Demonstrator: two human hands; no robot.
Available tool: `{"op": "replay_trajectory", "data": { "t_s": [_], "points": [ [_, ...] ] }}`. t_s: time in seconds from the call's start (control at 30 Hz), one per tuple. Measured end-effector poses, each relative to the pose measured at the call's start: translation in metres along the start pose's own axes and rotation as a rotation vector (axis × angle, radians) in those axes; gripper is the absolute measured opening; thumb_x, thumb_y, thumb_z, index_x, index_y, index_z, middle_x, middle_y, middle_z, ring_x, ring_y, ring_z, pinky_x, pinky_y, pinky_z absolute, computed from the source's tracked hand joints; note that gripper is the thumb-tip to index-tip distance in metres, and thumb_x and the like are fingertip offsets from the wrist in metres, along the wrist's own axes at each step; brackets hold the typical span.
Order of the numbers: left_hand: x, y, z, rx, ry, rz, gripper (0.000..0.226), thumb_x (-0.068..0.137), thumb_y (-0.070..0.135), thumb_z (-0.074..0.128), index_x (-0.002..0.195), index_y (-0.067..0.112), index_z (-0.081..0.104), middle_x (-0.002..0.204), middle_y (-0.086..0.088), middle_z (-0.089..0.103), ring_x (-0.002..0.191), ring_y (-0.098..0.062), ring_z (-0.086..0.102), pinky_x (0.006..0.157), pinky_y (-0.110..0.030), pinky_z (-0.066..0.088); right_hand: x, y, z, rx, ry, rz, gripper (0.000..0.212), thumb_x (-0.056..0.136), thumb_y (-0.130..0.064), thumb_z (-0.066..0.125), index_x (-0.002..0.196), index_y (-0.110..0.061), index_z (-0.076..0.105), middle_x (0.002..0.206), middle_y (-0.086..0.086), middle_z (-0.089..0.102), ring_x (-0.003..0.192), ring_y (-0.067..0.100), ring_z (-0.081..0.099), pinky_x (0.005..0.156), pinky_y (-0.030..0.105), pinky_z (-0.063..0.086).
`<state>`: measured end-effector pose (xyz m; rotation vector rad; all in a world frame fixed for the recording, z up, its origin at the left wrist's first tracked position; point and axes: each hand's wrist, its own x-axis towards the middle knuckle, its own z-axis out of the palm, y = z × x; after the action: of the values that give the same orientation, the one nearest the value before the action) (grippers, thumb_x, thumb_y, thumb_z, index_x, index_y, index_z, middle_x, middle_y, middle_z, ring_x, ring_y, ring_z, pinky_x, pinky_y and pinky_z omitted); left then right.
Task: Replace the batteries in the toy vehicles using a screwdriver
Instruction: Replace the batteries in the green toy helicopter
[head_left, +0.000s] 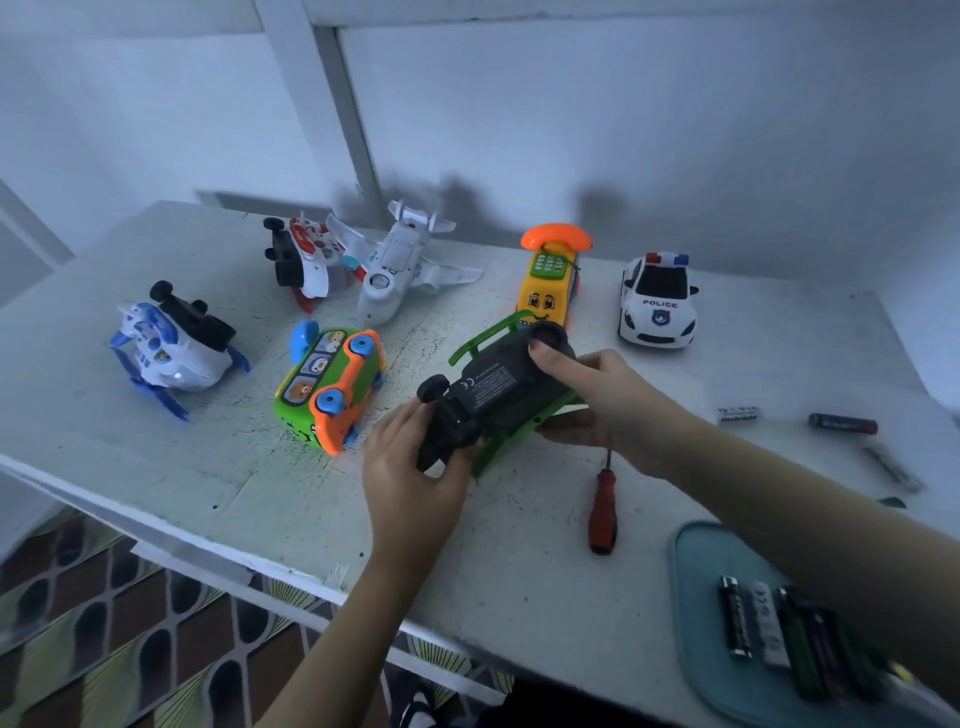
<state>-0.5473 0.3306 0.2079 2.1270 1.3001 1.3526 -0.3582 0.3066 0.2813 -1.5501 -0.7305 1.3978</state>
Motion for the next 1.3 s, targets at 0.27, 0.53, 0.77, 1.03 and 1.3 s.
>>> {"op": "replay_trajectory", "data": {
  "t_s": [0.27,0.53,0.77,1.03,1.3],
  "points": [
    [0.001,-0.009,0.006,-0.086,0.023,0.077,0.038,0.076,0.028,0.069,0.097,-0.004,0.069,0.1,-0.001,0.063,0.089,-0.023,0.061,0.077,-0.031,0.049,-0.04,-0.004,-0.012,-1.397,0.093,-0.11,0.061,0.082,-0.067,0.054,0.108,-0.015,0.036,0.074,-0.002,0.053,0.049,0.011,0.057,0.044,0.026,0.037],
    [0.0,-0.014,0.011,-0.085,0.05,0.1,0.034,0.074,0.021,0.074,0.096,-0.004,0.069,0.1,0.0,0.06,0.091,-0.017,0.058,0.081,-0.016,0.045,-0.045,0.022,-0.008,-1.269,0.099,-0.143,0.086,0.091,-0.043,0.058,0.144,-0.016,-0.004,0.071,0.002,0.057,0.054,0.011,0.051,0.05,0.028,0.046],
    [0.002,-0.015,0.011,-0.123,0.055,0.077,0.04,0.077,0.028,0.068,0.1,-0.005,0.069,0.102,0.0,0.06,0.093,-0.012,0.057,0.077,-0.036,0.052,-0.042,0.031,-0.014,-1.138,0.042,-0.08,0.116,0.084,-0.019,0.066,0.142,-0.023,-0.034,0.061,0.004,0.05,0.052,0.013,0.049,0.049,0.027,0.043],
    [0.001,-0.014,0.01,-0.106,0.049,0.062,0.041,0.078,0.028,0.067,0.102,-0.005,0.069,0.104,-0.002,0.062,0.095,-0.017,0.06,0.078,-0.036,0.053,-0.055,-0.002,-0.026,-1.268,0.409,-0.331,0.038,0.087,-0.021,0.054,0.116,-0.01,0.033,0.069,-0.002,0.049,0.058,0.011,0.048,0.049,0.028,0.041],
    [-0.001,-0.017,0.007,-0.095,0.035,0.016,0.039,0.073,0.027,0.074,0.1,-0.002,0.073,0.102,-0.01,0.07,0.09,-0.022,0.066,0.08,-0.021,0.052,-0.051,-0.036,-0.022,-0.749,0.386,-0.803,0.023,0.087,-0.019,0.065,0.11,-0.025,0.065,0.09,-0.006,0.068,0.074,0.006,0.061,0.072,0.015,0.048]
  ]
}}
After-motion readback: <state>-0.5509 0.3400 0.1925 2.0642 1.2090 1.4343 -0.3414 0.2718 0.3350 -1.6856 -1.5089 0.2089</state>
